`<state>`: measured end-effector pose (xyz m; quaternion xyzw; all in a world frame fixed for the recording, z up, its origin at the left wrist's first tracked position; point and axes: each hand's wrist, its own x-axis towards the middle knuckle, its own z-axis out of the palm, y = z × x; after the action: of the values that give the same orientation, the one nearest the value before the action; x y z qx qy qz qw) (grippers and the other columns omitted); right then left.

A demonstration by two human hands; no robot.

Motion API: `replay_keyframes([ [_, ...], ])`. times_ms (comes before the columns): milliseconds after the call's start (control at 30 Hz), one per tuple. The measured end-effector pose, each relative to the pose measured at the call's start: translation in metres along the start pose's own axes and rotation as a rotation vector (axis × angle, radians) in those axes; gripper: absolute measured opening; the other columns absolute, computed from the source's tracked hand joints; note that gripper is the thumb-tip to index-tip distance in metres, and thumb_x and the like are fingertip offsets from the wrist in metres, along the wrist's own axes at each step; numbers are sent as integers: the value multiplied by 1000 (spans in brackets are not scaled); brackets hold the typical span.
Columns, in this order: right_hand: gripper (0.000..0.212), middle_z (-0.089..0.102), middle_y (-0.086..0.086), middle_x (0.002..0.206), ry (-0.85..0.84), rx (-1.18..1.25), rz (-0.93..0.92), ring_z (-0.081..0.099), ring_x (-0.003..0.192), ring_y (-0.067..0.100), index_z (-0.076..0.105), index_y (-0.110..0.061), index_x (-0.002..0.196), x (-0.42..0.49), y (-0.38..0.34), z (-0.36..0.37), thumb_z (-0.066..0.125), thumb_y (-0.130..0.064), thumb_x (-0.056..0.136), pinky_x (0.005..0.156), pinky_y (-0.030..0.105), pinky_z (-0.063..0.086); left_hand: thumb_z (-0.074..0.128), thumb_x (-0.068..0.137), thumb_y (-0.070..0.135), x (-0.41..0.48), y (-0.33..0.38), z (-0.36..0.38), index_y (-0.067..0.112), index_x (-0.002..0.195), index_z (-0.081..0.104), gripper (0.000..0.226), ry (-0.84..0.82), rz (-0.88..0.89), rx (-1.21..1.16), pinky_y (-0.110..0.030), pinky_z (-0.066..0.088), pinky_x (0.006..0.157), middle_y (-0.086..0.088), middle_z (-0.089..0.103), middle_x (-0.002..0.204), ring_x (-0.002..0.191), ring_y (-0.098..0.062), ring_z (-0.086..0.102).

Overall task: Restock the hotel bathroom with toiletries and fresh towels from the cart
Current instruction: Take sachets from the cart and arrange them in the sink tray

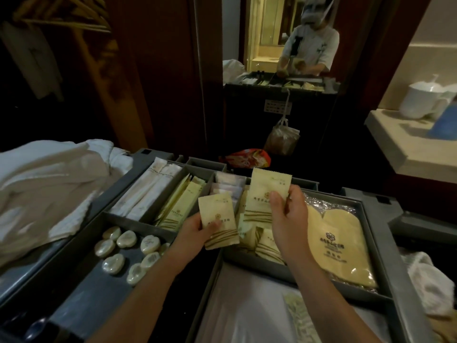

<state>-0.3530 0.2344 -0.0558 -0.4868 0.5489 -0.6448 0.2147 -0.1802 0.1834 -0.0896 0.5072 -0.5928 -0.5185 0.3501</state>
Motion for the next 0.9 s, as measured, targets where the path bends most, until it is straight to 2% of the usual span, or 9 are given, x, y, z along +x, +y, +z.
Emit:
replay_keyframes([
  [67,2,60,-6,74,-36,22,12,56,59,-1,52,-16,97,0,-10,4,50,-15,95,50,14,45,56,90,12,-6,9,-5,12,104,63,15,40,-13,-84,-43,55,84,-9,70,102,95,-25,67],
  [133,6,59,-5,71,-93,25,19,56,55,-2,52,-13,99,-1,-21,10,50,-17,95,46,12,42,57,90,13,-12,19,-11,11,109,63,19,85,-21,-169,-45,55,84,-8,71,102,94,-25,67],
  [233,4,59,-5,70,-188,63,53,56,53,-4,52,-17,98,-5,-37,24,48,-19,96,45,9,40,57,91,15,-24,32,-27,13,105,63,16,129,-29,-262,-34,57,62,-5,72,93,81,-19,70],
  [367,6,67,-2,84,-347,83,162,66,66,4,53,-29,99,-15,-57,54,50,-25,95,54,22,54,54,92,14,-53,43,-62,13,98,63,11,189,22,-255,-21,50,46,-2,71,76,58,-11,67],
  [467,14,70,-4,81,-483,140,244,67,66,7,52,-27,108,-29,-72,84,52,-25,94,56,27,56,53,92,12,-82,40,-97,11,100,63,13,249,19,-252,-22,49,44,-5,70,76,55,-13,66],
  [533,15,71,-9,74,-554,175,282,67,63,9,53,-30,106,-42,-82,107,53,-22,93,55,28,56,52,92,11,-103,33,-122,14,97,63,12,299,-1,-264,-23,51,44,-1,71,71,56,-12,66],
  [700,23,71,-6,68,-761,242,299,66,59,7,53,-32,106,-82,-108,173,53,-14,93,47,22,50,51,92,16,-167,10,-180,23,90,63,14,452,-51,-246,-20,50,44,5,71,66,56,-9,66],
  [900,30,68,-8,86,-950,243,302,67,66,2,50,-30,117,-146,-140,249,50,-10,94,53,18,52,51,93,16,-247,-20,-252,20,92,63,13,663,-127,-320,-19,50,47,4,71,71,57,-5,65],
])
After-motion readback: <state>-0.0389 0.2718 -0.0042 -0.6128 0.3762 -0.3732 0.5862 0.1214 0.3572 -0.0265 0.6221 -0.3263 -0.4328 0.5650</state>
